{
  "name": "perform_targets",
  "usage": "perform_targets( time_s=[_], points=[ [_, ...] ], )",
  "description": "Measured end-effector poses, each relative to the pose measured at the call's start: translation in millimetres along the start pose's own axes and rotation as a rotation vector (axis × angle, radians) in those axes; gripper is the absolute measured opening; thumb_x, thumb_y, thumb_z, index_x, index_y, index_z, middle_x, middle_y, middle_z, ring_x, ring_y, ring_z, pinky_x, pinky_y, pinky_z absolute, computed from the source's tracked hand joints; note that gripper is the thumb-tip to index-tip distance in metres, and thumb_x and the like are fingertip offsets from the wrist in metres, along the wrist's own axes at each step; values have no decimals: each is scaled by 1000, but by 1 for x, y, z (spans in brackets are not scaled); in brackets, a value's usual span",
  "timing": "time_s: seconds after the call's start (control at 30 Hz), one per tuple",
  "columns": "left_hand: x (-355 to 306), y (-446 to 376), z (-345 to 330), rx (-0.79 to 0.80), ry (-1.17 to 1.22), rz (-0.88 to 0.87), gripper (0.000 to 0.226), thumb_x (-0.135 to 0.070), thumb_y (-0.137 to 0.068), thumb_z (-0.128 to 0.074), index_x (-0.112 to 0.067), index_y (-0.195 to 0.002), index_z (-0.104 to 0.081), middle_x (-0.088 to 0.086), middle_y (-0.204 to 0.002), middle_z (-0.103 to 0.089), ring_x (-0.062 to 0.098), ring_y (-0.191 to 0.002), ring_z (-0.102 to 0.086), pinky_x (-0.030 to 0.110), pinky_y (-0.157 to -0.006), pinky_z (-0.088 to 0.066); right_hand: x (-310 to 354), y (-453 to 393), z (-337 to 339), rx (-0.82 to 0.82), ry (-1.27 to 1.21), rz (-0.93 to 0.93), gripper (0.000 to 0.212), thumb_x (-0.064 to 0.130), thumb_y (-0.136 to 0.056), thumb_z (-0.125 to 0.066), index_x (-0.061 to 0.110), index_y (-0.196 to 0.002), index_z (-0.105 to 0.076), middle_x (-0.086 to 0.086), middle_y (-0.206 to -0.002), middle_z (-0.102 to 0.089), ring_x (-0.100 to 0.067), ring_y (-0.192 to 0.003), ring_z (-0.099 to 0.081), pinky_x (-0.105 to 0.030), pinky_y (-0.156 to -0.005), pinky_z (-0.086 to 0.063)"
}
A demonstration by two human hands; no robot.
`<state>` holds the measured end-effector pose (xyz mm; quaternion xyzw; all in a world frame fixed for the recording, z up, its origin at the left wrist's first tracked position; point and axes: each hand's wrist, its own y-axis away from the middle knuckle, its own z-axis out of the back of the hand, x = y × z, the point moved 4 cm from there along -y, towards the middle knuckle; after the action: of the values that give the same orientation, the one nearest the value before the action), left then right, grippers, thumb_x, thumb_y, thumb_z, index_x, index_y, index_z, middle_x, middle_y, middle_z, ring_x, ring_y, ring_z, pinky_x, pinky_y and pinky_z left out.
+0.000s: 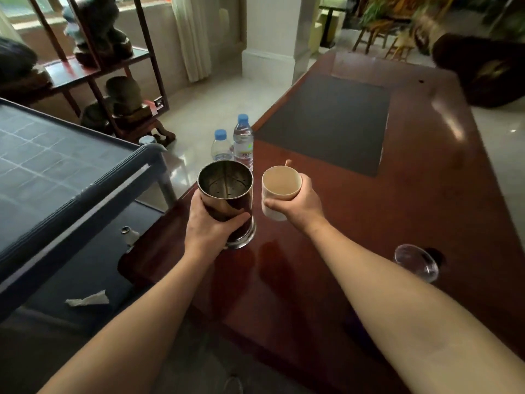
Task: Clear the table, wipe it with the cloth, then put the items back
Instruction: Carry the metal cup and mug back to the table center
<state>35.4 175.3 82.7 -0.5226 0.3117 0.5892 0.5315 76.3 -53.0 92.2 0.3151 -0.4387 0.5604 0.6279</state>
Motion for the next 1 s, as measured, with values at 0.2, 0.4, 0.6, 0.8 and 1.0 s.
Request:
perform_targets(
  time_s=[0.2,0.4,0.6,0.8,1.0],
  points=[
    [-47,12,-71,144,56,-61,88,-53,-42,-88,-41,-118,-45,-28,-108,-57,-11,-103,-54,10,-83,-43,-13,15,94,-147,11,-45,88,49,-48,-90,30,-121,-45,13,-110,-59,-9,-101,-58,-24,-82,-45],
    [-83,18,-149,304,118,-113,72,-50,-44,-87,-53,-102,-44,-30,-99,-57,-14,-95,-55,3,-73,-41,-36,20,176,-301,-2,-113,89,56,-42,-88,36,-117,-44,21,-104,-59,-5,-97,-59,-18,-74,-43],
    [-96,15,-226,449,144,-120,73,-49,-45,-89,-54,-101,-43,-24,-103,-59,-11,-95,-58,15,-79,-47,-73,23,233,-416,6,-210,99,59,-42,-87,36,-128,-42,15,-112,-59,-8,-100,-58,-27,-82,-47],
    [-92,5,-290,559,130,-138,77,-49,-47,-90,-54,-106,-40,-22,-110,-58,-10,-101,-56,21,-84,-48,-111,25,264,-486,33,-292,96,60,-44,-86,36,-126,-41,18,-106,-58,0,-94,-57,-19,-70,-44],
    [-72,1,-336,606,126,-124,77,-50,-46,-89,-66,-101,-38,-39,-106,-53,-15,-101,-54,16,-80,-44,-157,19,274,-526,-12,-370,91,55,-43,-90,43,-119,-42,21,-106,-59,6,-92,-58,-19,-73,-45]
  ],
)
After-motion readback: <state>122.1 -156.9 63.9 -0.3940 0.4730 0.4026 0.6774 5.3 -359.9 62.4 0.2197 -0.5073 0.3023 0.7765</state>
